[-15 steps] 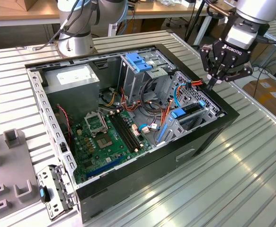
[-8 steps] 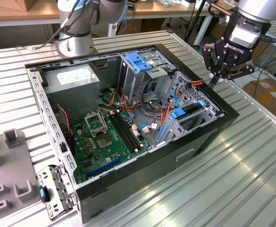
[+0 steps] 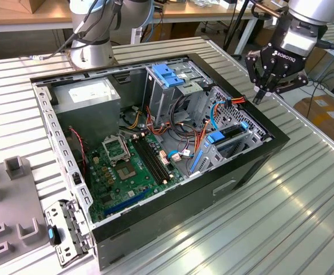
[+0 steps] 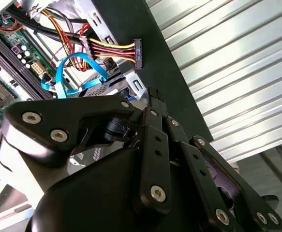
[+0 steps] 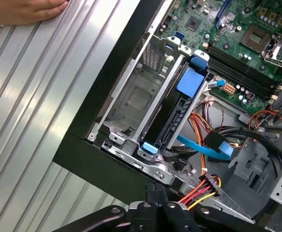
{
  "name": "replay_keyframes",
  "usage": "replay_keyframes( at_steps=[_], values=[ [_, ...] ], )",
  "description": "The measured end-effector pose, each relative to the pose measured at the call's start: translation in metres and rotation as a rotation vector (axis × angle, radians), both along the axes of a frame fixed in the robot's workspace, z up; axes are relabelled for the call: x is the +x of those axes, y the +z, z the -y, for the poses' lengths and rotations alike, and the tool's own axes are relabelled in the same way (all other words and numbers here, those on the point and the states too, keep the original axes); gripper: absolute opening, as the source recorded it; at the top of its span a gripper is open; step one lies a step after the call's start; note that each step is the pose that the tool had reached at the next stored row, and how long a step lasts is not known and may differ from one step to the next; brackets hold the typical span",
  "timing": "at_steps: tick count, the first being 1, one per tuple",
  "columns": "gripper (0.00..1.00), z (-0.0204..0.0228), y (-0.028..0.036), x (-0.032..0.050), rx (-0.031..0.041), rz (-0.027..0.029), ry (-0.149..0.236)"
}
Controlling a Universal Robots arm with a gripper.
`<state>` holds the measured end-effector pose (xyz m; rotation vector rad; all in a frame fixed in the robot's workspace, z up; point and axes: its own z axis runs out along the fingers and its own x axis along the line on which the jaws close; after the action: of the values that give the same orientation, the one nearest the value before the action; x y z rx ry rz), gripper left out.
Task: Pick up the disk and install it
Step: 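Insert the first disk wire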
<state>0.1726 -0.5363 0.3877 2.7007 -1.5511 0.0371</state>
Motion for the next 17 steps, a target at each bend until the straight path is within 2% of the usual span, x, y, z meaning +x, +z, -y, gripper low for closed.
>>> replay_keyframes(
  at_steps=[2,7,9,16,17],
  values=[
    [0.11,-0.0007,0.0001,0.0001,-0.0001,0.0000,0.022],
    [0.11,-0.0040,0.0000,0.0003,0.0000,0.0000,0.136],
    [0.11,-0.0049,-0.0001,0.0003,0.0001,0.0000,0.156],
    [0.11,-0.0248,-0.0042,0.0036,-0.0002,0.0001,0.175],
    [0.11,-0.0292,-0.0065,0.0042,0.0001,0.0000,0.179]
  ],
)
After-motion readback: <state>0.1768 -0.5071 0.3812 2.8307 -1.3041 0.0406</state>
